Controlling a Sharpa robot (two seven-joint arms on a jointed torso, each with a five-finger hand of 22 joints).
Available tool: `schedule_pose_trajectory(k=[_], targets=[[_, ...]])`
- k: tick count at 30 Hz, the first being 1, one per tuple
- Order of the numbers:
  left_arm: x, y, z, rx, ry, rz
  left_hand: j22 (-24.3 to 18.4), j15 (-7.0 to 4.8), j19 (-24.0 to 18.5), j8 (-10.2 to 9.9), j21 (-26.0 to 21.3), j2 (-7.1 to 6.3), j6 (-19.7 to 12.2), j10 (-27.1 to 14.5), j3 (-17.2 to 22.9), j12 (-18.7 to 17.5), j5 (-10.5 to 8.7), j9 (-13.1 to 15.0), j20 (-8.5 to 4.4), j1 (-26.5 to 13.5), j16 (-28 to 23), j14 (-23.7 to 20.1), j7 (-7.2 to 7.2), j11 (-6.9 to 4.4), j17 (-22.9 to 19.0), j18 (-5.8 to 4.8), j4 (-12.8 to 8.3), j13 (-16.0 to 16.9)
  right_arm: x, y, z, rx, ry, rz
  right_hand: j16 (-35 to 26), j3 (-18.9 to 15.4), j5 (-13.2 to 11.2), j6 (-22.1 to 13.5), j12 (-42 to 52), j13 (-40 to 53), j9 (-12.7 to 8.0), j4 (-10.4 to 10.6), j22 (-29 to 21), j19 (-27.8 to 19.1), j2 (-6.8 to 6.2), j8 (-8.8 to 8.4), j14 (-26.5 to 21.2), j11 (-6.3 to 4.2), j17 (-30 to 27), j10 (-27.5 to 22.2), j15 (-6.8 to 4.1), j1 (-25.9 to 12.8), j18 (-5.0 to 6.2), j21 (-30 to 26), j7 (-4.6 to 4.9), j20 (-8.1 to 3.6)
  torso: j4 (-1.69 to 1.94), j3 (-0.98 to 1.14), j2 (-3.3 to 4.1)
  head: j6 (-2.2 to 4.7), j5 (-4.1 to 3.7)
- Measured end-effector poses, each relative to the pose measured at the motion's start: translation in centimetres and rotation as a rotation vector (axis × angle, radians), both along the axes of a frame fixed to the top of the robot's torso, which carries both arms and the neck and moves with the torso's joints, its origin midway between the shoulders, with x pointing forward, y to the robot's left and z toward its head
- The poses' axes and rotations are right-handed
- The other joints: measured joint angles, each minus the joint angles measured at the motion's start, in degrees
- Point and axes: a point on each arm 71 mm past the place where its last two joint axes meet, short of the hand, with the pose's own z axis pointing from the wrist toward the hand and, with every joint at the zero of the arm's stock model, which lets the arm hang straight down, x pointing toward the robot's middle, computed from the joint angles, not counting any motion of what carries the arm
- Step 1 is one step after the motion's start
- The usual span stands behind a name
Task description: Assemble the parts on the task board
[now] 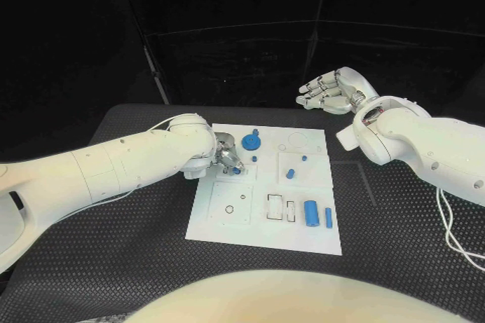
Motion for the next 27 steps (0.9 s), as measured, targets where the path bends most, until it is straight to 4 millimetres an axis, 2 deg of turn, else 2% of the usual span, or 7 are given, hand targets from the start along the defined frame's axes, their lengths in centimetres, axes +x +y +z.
schedule_pose_trajectory(k=[6, 27], targets=[[-0.02, 0.01, -0.01, -0.001, 0.002, 0.0, 0.0, 0.0, 0.0, -0.5, 0.0, 0.22, 0.2, 0.0, -0.2, 0.0, 0.25, -0.1, 0.0, 0.2, 0.0, 0.0, -0.19, 0.01, 0.0, 0.0, -0.7, -0.1, 0.02, -0.01, -0.02, 0.0, 0.0, 0.0, 0.0, 0.0, 0.1, 0.0, 0.0, 0.0, 0.0, 0.0, 0.0, 0.0, 0.0, 0.0, 0.0, 0.0, 0.0, 0.0, 0.0, 0.0, 0.01, 0.0, 0.0, 0.0, 0.03, 0.01, 0.0, 0.0, 0.09], [0.04, 0.09, -0.06, -0.004, 0.003, 0.004, 0.0, 0.01, 0.2, -0.8, 0.2, 0.27, 0.8, 0.3, -0.1, 0.0, 0.21, -0.5, -0.19, 0.2, 0.0, 0.0, 0.01, -0.04, 0.0, 0.0, -0.8, -0.2, 0.08, -0.06, -0.12, -0.001, 0.002, 0.0, 0.0, 0.0, 0.4, 0.0, 0.0, 0.0, 0.0, 0.0, 0.0, 0.0, 0.0, 0.0, 0.0, 0.0, 0.0, 0.0, 0.0, 0.0, 0.0, 0.0, 0.0, 0.0, -0.05, 0.04, 0.0, 0.0, 0.23]])
